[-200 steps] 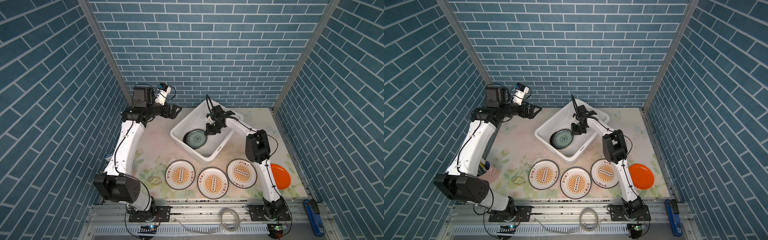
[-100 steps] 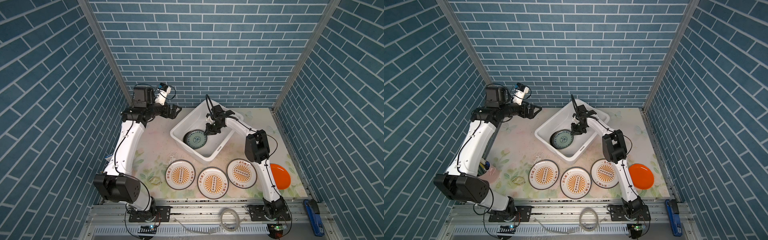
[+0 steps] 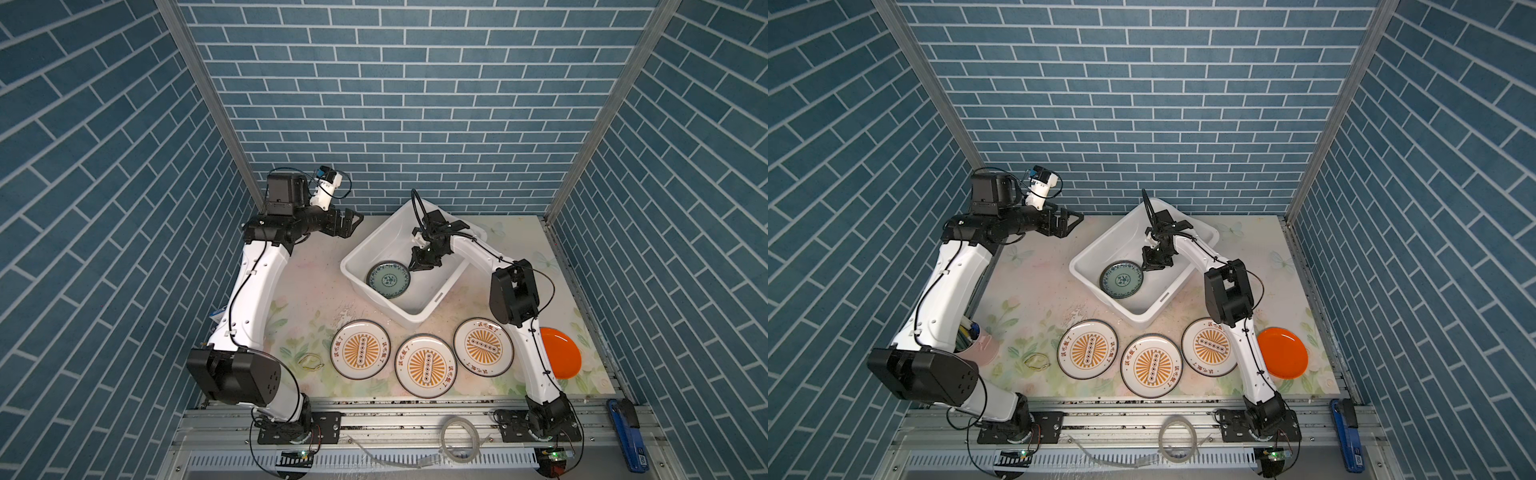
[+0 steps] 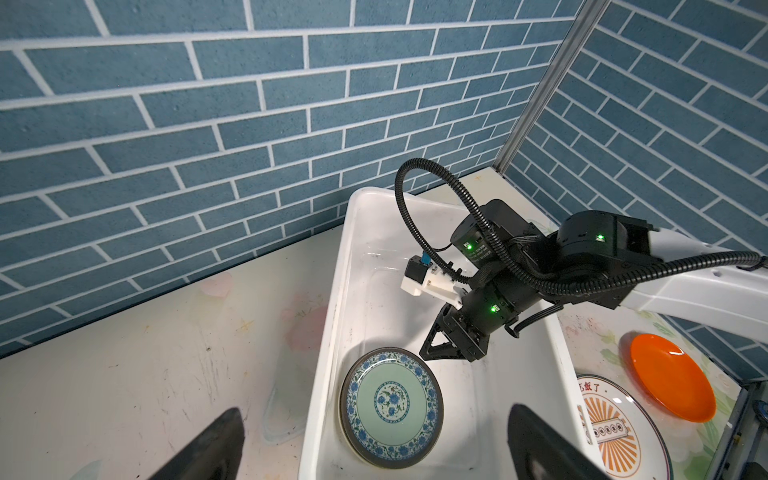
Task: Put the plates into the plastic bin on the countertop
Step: 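Open the right gripper and raise it off the floral plate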
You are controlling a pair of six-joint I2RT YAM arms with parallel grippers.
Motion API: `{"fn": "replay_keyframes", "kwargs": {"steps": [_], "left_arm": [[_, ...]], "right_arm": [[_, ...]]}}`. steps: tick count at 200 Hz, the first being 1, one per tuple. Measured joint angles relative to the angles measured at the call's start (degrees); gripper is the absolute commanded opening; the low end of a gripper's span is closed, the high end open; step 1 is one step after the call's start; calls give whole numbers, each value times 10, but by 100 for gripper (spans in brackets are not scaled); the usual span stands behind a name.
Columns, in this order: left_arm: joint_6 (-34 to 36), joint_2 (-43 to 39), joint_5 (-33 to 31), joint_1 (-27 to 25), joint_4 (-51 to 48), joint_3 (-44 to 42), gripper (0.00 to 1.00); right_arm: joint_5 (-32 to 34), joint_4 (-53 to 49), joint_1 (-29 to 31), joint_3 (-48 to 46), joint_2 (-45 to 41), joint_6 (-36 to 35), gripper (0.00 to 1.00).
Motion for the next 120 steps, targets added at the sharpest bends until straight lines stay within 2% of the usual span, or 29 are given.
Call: {"fn": "replay_keyframes", "kwargs": {"steps": [40, 120], "left_arm": [[0, 0, 0, 0, 0, -1, 99], [0, 0, 0, 0, 0, -7, 100]], "right_arm": [[-2, -1, 0, 0, 0, -1, 8], [2, -21, 6, 9, 1, -2, 7]]}}
